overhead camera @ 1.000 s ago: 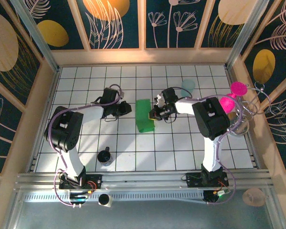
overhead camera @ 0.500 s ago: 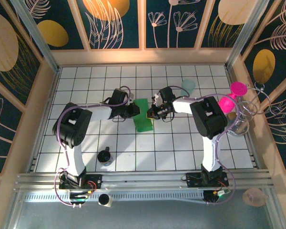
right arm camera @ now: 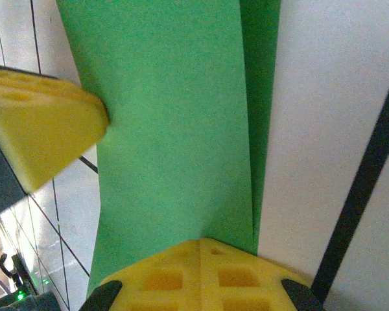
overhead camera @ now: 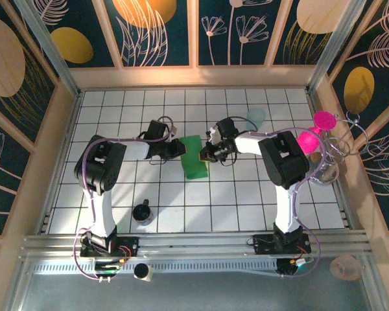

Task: Fold a paper plane with a square sheet of paper (pick it up from the middle)
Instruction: First fold the square sheet of paper in half at the center of the table.

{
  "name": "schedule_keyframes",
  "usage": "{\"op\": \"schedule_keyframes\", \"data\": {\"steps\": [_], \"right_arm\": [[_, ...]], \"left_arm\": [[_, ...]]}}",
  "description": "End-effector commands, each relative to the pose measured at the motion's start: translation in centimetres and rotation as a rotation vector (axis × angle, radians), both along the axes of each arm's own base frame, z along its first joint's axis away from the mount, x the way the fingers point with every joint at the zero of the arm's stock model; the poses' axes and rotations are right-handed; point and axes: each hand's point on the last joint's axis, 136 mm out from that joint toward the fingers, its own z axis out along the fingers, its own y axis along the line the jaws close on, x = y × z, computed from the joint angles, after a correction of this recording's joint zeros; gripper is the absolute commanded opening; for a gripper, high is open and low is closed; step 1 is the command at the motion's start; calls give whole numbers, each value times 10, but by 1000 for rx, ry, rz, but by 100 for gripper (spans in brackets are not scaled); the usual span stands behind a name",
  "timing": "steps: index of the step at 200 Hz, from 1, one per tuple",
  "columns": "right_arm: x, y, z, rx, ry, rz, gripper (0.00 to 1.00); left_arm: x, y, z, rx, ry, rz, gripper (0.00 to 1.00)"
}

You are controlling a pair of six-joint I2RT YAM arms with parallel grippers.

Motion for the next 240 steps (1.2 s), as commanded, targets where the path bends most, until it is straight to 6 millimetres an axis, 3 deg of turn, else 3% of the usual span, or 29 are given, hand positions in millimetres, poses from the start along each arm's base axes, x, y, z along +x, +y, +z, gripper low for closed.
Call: {"op": "schedule_keyframes", "data": {"steps": [1, 33, 58, 95, 131, 168, 207, 240], "right_arm": [[-56, -71, -100, -405, 197, -32, 0], [-54, -70, -98, -399, 193, -33, 0], [-54, -69, -98, -391, 195, -34, 0], [-56, -69, -101, -394, 201, -37, 0], [-59, -72, -104, -399, 208, -39, 0], [-60, -73, -106, -406, 210, -39, 0], [-61, -78, -109, -428, 210, -40, 0], [-62, -80, -110, -434, 212, -42, 0]], "left_arm": [[8, 47, -31, 112, 26, 85, 15], [26, 57, 4, 119, -46, 101, 15], [24, 30, 41, -12, -110, 54, 15], [9, -13, 59, -74, -146, -19, 15], [12, -34, 40, -86, -103, -50, 15], [28, -32, 12, -6, -48, -39, 15], [41, -3, -12, 56, -9, 34, 15], [53, 34, -36, 117, 37, 105, 15]]}}
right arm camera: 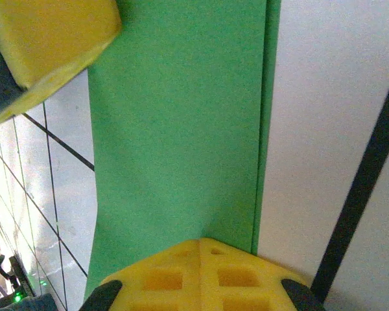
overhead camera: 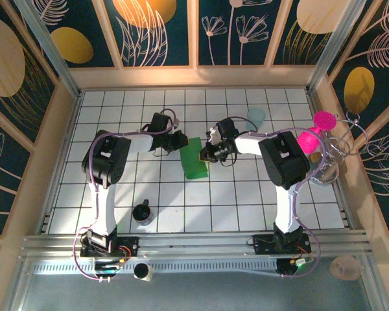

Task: Fold a paper plane with a square sheet of paper (pick it up from the middle)
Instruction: First fold the square sheet of paper in half at the center of the table.

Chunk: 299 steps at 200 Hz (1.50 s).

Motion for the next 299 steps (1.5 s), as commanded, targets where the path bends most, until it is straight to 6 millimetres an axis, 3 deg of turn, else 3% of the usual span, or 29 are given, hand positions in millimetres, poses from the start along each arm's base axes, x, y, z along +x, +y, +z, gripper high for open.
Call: {"op": "schedule_keyframes", "data": {"steps": [1, 30, 75, 97, 127, 150, 185, 211, 251, 299], "right_arm": [[-62, -78, -105, -427, 215, -41, 0], [-59, -77, -104, -425, 210, -42, 0], [-59, -76, -104, -421, 209, -40, 0], [-59, -76, -103, -417, 208, -39, 0], [-60, -75, -104, -414, 210, -38, 0], [-59, -75, -104, -415, 209, -38, 0], [-61, -76, -106, -420, 214, -38, 0], [-61, -78, -107, -426, 216, -40, 0], [-61, -80, -106, -439, 211, -42, 0], [-60, -82, -106, -450, 209, -44, 0]], "left_arm": [[13, 46, -37, 123, 64, 93, 15], [31, 65, -26, 156, 34, 128, 15], [40, 62, 32, 121, -77, 127, 16], [30, 48, 56, 47, -112, 98, 16], [12, 14, 68, -15, -123, 35, 16], [1, -10, 57, -35, -90, -10, 16], [1, -11, 32, -22, -24, 30, 16], [5, -1, 8, 54, 15, 76, 16], [19, 33, -21, 188, 54, 189, 17], [45, 67, -12, 236, 25, 259, 19]]}}
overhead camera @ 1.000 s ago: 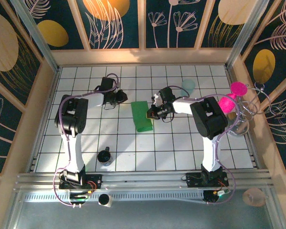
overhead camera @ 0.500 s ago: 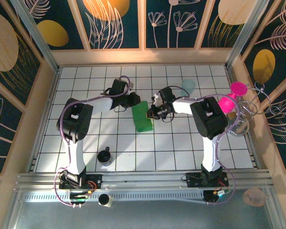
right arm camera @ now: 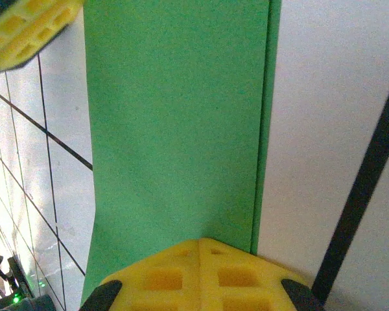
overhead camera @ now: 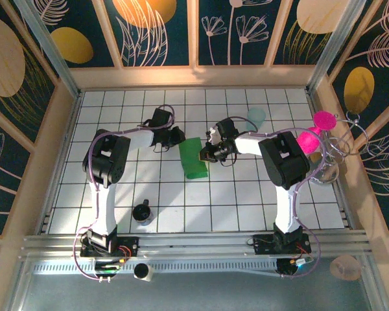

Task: Fold a paper plane with a square sheet of paper (pick it up from the middle)
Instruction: First fold the square sheet of paper in half at the center of the table.

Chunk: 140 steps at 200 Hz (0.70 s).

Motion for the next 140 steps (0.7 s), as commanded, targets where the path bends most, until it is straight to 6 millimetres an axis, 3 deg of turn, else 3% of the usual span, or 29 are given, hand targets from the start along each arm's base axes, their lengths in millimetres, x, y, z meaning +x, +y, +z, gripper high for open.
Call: {"op": "schedule_keyframes", "data": {"steps": [1, 32, 70, 105, 122, 140], "right_arm": [[-60, -81, -106, -447, 212, -43, 0], [-58, -80, -103, -440, 207, -49, 0], [-58, -78, -102, -429, 207, -50, 0], [-57, -78, -102, -425, 208, -50, 0], [-59, -78, -103, -427, 212, -48, 0], [-60, -78, -104, -425, 213, -48, 0]], "left_arm": [[23, 48, -11, 110, 3, 110, 19], [23, 43, 27, 78, -62, 70, 19], [-22, 16, 70, -62, -104, 19, 19], [-85, -28, 66, -164, -33, -70, 18], [-102, -41, 63, -195, -4, -88, 17], [-121, -48, 43, -187, 49, -111, 16]]}}
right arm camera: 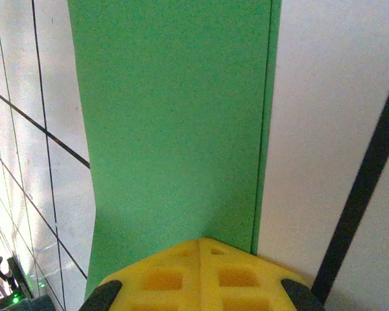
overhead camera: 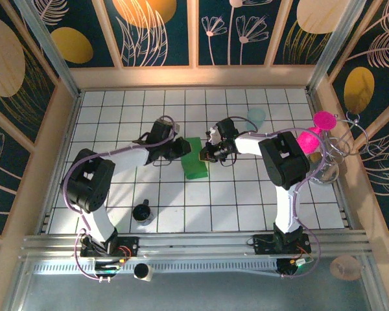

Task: Fold a paper plane with a square sheet of paper (pick it up from the middle)
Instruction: First fold the square sheet of paper in half at the center of the table.

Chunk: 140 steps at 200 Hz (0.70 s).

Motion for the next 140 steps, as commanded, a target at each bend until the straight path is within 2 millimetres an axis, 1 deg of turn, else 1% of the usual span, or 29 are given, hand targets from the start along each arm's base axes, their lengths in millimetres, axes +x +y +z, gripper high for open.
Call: {"op": "schedule_keyframes", "data": {"steps": [1, 32, 44, 74, 88, 121, 140], "right_arm": [[-60, -78, -104, -425, 215, -48, 0], [-61, -79, -105, -428, 215, -48, 0], [-61, -79, -105, -429, 216, -48, 0], [-63, -80, -107, -432, 219, -51, 0], [-64, -81, -108, -433, 221, -51, 0], [-63, -81, -106, -432, 223, -52, 0], [-63, -81, -107, -433, 222, -50, 0]], "left_arm": [[-19, -8, -14, -40, 77, -7, 16], [-32, -21, -35, -19, 133, -60, 15], [-35, -21, -42, 6, 146, -72, 15], [-45, -6, -65, 98, 192, -67, 15], [-50, -1, -74, 104, 217, -53, 14], [-52, 9, -82, 115, 234, -17, 15], [-58, 22, -87, 127, 252, 1, 15]]}}
